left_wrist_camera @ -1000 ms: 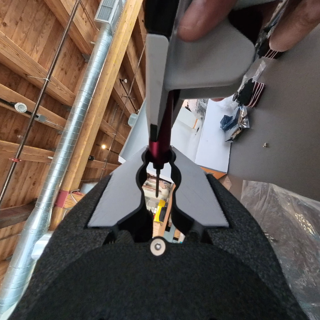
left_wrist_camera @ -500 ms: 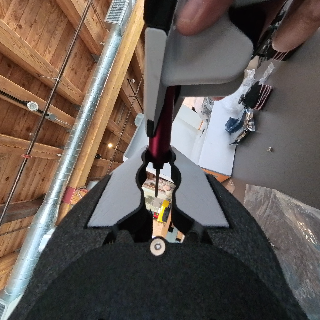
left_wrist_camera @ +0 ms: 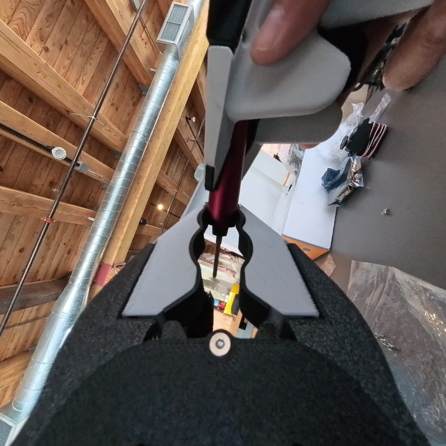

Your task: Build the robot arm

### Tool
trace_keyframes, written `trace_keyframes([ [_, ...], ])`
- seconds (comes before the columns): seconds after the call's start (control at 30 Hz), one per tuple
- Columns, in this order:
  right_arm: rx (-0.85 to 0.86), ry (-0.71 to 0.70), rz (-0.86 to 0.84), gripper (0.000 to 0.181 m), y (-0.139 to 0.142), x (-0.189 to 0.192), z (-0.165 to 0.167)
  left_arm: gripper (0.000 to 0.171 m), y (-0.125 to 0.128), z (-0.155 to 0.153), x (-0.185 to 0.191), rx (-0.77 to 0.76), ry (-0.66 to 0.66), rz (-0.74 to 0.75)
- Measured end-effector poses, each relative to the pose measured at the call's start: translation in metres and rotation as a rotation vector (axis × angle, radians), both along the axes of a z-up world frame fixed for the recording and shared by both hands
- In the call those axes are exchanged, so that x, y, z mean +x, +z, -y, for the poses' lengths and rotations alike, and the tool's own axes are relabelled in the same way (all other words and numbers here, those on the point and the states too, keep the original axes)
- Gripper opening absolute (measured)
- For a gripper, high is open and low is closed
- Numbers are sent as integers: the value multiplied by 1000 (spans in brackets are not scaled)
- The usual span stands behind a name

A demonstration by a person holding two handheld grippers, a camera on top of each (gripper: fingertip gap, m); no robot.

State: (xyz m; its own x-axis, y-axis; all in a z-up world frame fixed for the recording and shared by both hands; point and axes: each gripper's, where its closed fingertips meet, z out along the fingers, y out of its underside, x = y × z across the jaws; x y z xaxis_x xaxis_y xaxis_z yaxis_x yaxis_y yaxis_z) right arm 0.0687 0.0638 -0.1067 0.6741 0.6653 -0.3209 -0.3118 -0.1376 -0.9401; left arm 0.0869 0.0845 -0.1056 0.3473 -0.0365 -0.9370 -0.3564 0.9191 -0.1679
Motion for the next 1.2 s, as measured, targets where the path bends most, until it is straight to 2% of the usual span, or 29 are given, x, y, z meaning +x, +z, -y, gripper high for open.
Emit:
trace_keyframes([
  [0.1,-19,1,28,22,-6,-5,-3,20,-1,2,2,-2,-7,-6],
  [0.27,28,-34,41,30,2,-4,-2,19,5,4,3,-14,-19,13],
  [0.3,27,-36,51,23,1,-4,-2,20,5,4,3,-3,-21,9],
  [0.43,51,-42,84,23,1,-5,1,20,7,7,2,51,-21,22],
  [0.57,51,-41,70,22,2,-4,2,20,8,8,3,64,-18,20],
  [0.67,-13,-3,45,22,-1,-4,3,20,4,9,2,73,-24,0],
  [1.0,53,-16,75,24,2,-5,6,20,8,9,-1,93,-19,32],
  [1.13,-25,6,29,22,-2,-3,4,20,-1,7,2,64,-45,-33],
  [1.2,0,-18,34,24,-1,2,5,20,1,5,0,92,-30,-30],
])
